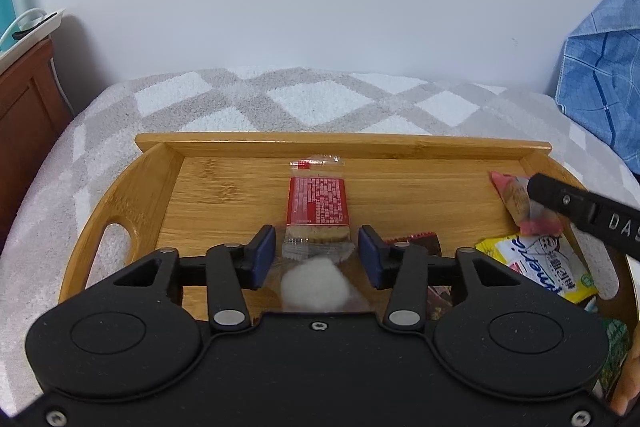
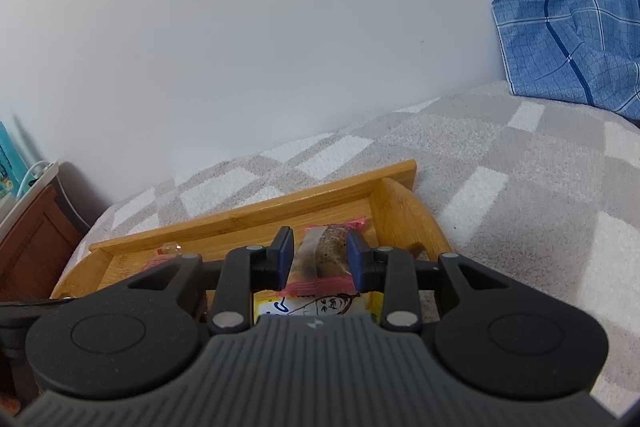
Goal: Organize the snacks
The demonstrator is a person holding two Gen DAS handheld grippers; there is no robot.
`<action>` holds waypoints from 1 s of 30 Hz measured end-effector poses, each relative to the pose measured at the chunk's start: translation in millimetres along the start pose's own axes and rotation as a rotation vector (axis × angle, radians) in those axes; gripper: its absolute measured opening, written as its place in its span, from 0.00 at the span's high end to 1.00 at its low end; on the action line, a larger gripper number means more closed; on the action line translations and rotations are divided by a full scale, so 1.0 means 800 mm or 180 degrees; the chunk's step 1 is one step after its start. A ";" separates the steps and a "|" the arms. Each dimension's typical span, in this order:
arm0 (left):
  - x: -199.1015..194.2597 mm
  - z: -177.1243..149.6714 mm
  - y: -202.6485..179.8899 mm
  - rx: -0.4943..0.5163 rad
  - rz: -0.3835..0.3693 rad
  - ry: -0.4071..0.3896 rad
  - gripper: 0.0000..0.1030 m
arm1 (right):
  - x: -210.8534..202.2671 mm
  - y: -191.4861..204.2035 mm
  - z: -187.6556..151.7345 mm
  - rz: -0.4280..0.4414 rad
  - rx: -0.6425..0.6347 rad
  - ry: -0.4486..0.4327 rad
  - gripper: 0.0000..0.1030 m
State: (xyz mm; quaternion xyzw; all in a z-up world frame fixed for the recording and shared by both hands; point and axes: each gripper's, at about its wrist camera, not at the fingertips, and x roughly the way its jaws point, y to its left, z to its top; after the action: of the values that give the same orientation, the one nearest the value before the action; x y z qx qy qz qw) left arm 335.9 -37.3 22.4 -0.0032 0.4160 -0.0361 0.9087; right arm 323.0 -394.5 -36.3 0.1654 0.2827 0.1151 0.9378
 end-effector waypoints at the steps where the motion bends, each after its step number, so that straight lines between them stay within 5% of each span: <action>1: -0.002 -0.001 0.000 0.0013 0.0007 -0.0003 0.53 | -0.003 0.001 0.001 0.0014 -0.0003 -0.0012 0.62; 10: -0.035 -0.008 -0.002 0.0054 0.0012 -0.0057 0.31 | -0.037 0.008 0.005 0.0049 -0.0040 -0.0186 0.30; 30: -0.161 -0.067 0.006 0.0087 -0.0057 -0.0237 0.22 | -0.134 0.029 -0.014 0.0000 0.0033 -0.0630 0.05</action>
State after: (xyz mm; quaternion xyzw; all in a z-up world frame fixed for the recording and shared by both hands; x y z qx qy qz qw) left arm 211.8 -22.4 84.0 0.0041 0.3812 -0.0497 0.9231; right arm 226.3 -404.0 16.2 0.1809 0.1893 0.0967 0.9603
